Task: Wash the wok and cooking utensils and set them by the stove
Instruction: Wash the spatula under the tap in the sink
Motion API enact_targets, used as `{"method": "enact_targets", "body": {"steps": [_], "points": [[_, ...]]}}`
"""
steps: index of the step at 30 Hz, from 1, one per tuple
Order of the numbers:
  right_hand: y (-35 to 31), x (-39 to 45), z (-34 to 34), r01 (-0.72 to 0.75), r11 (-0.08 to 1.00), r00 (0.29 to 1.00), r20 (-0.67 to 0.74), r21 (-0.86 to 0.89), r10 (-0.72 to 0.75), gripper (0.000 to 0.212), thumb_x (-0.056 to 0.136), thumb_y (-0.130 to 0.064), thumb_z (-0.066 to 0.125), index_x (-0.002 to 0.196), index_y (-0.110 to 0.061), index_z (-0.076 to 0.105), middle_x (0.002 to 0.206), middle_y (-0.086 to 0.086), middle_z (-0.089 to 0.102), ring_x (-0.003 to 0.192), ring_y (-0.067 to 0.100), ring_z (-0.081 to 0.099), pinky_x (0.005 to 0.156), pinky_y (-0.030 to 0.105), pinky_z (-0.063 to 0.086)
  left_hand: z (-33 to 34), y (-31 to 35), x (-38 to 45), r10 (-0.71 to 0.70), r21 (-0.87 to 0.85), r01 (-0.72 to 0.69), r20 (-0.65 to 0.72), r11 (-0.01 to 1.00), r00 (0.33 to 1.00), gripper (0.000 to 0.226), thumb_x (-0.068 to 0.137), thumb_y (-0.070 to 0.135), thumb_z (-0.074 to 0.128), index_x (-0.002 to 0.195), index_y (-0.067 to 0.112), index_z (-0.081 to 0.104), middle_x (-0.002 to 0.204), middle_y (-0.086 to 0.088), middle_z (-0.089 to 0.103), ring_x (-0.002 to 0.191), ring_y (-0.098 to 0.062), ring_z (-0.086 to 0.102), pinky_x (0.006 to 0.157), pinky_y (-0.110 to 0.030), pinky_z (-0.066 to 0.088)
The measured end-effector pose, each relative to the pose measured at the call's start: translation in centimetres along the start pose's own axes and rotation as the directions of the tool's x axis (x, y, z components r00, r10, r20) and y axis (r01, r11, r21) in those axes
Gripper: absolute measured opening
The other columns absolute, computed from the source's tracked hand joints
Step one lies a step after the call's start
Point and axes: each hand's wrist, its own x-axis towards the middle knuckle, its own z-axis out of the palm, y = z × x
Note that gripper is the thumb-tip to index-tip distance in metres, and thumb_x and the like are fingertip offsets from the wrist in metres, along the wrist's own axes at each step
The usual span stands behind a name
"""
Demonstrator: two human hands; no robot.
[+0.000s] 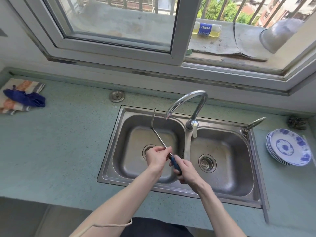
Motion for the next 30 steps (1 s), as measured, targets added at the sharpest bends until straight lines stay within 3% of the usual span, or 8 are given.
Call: {"method": "enact_targets", "body": {"steps": [3,5,8,10,13,17,26,30], "points": [[0.0,-0.6,-0.4,-0.030,0.999,0.998,0.053,-0.030,0.032,0.047,0.108,-0.052,0.041,0.099,-0.012,0.062,0.061,-0.004,0.041,0.049,0.010,0.025,0.046,0.023,0.017,-0.1,-0.3,-0.5,-0.011,0.014,0.012,-0.042,1.000,0.999,0.023,0.080,0.022,0.082,0.088,0.003,0.073,0.075,-0.008,0.077,0.071,-0.020,0.073,0.073,-0.033,0.063],[-0.4,-1.4,-0.6,0.052,0.979,0.998,0.041,-0.195,-0.045,0.047,0.108,-0.051,0.040,0.092,-0.012,0.062,0.061,-0.003,0.047,0.047,0.011,0.032,0.046,0.026,0.026,-0.3,0.1,-1.0,-0.024,-0.020,0.023,-0.061,1.000,0.998,0.021,0.086,0.023,0.076,0.087,0.003,0.072,0.079,-0.011,0.077,0.071,-0.022,0.073,0.074,-0.035,0.063],[-0.3,-2.5,-1.3,0.211,0.768,0.965,0.005,-0.605,-0.262,0.041,0.106,-0.049,0.043,0.079,-0.025,0.062,0.066,-0.011,0.062,0.056,0.003,0.052,0.060,0.028,0.043,-1.4,0.8,-1.2,0.000,-0.017,-0.003,-0.161,1.000,0.987,0.021,0.092,0.022,0.068,0.088,0.002,0.073,0.077,-0.008,0.077,0.071,-0.020,0.074,0.073,-0.036,0.064],[-0.2,-2.9,-1.6,0.255,0.692,0.943,0.016,-0.676,-0.333,0.037,0.106,-0.047,0.045,0.077,-0.027,0.058,0.067,-0.011,0.063,0.063,0.007,0.055,0.067,0.030,0.048,-2.2,1.2,-1.8,0.002,-0.056,-0.014,-0.198,0.998,0.980,0.018,0.093,0.014,0.065,0.086,0.000,0.073,0.076,-0.008,0.077,0.078,-0.025,0.076,0.072,-0.038,0.064],[-0.5,-2.9,-1.5,0.300,0.710,0.945,0.098,-0.636,-0.312,0.029,0.103,-0.045,0.052,0.081,-0.027,0.060,0.069,-0.009,0.067,0.062,0.008,0.054,0.066,0.035,0.050,-3.1,1.4,-3.2,-0.004,-0.197,-0.034,-0.188,0.980,0.982,0.016,0.095,0.006,0.062,0.082,-0.001,0.069,0.084,-0.017,0.077,0.088,-0.036,0.075,0.066,-0.034,0.062],[-1.4,-3.0,-0.8,0.359,0.785,0.921,0.329,-0.504,-0.210,0.019,0.100,-0.041,0.062,0.096,-0.023,0.069,0.087,-0.005,0.078,0.067,0.011,0.066,0.062,0.033,0.054,-5.6,1.7,-5.7,0.028,-0.386,-0.099,-0.185,0.917,0.982,0.013,0.098,0.007,0.064,0.099,-0.005,0.069,0.093,-0.019,0.077,0.083,-0.029,0.074,0.070,-0.032,0.063],[-1.3,-6.4,6.1,0.415,0.815,0.810,0.573,-0.405,-0.127,0.040,0.103,-0.033,0.060,0.082,0.001,0.060,0.054,0.002,0.050,0.047,0.019,0.042,0.045,0.027,0.033,-13.7,-0.9,-11.2,0.028,-0.518,-0.229,-0.367,0.824,0.930,0.010,0.097,0.007,0.064,0.100,0.001,0.071,0.088,-0.014,0.074,0.073,-0.021,0.074,0.063,-0.027,0.059],[-1.3,-8.7,11.1,0.502,0.744,0.690,0.723,-0.442,-0.035,0.040,0.102,-0.037,0.062,0.083,-0.001,0.060,0.058,0.007,0.051,0.052,0.019,0.047,0.054,0.030,0.036,-19.2,-2.4,-14.8,0.019,-0.543,-0.297,-0.458,0.786,0.889,0.012,0.098,0.013,0.064,0.094,0.006,0.073,0.085,-0.009,0.075,0.075,-0.019,0.071,0.070,-0.029,0.058]]}}
